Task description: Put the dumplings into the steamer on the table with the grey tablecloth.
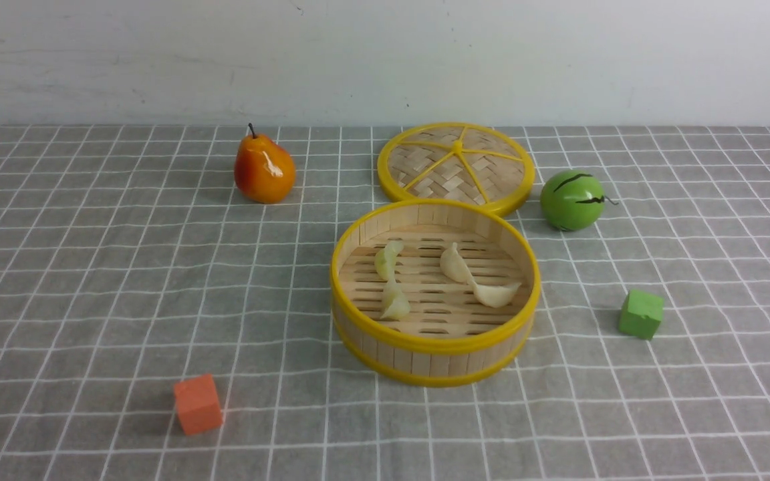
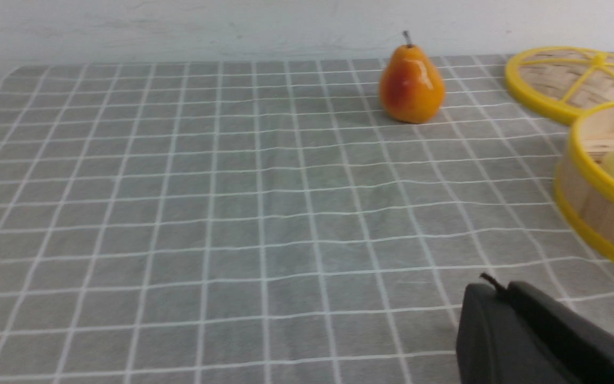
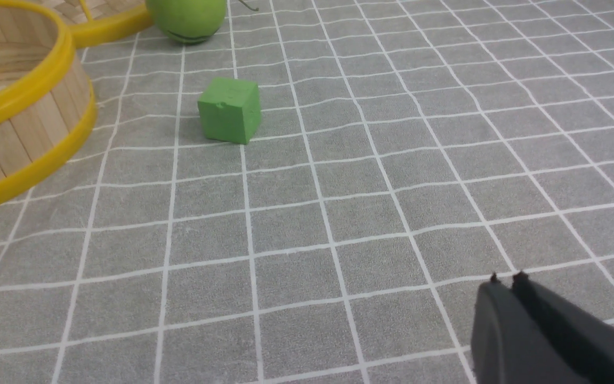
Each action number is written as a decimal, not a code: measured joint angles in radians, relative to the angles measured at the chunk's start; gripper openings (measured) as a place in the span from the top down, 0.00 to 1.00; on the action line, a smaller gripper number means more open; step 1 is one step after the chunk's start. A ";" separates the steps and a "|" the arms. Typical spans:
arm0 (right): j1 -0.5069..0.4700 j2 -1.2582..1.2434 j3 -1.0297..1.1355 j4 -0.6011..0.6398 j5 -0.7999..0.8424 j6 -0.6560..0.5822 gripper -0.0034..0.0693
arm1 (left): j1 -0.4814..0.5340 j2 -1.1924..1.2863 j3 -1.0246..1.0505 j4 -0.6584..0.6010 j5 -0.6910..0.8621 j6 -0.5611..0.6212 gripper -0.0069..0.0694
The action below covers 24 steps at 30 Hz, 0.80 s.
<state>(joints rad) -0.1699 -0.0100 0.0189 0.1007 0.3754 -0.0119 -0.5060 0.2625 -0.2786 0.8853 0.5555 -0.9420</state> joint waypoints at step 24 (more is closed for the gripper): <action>-0.001 0.000 0.000 0.000 0.000 0.000 0.87 | 0.428 -0.273 0.308 -1.130 -0.187 1.099 0.93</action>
<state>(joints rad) -0.1711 -0.0100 0.0189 0.1007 0.3754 -0.0119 -0.0782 -0.0107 0.0292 -0.2447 0.3683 0.1571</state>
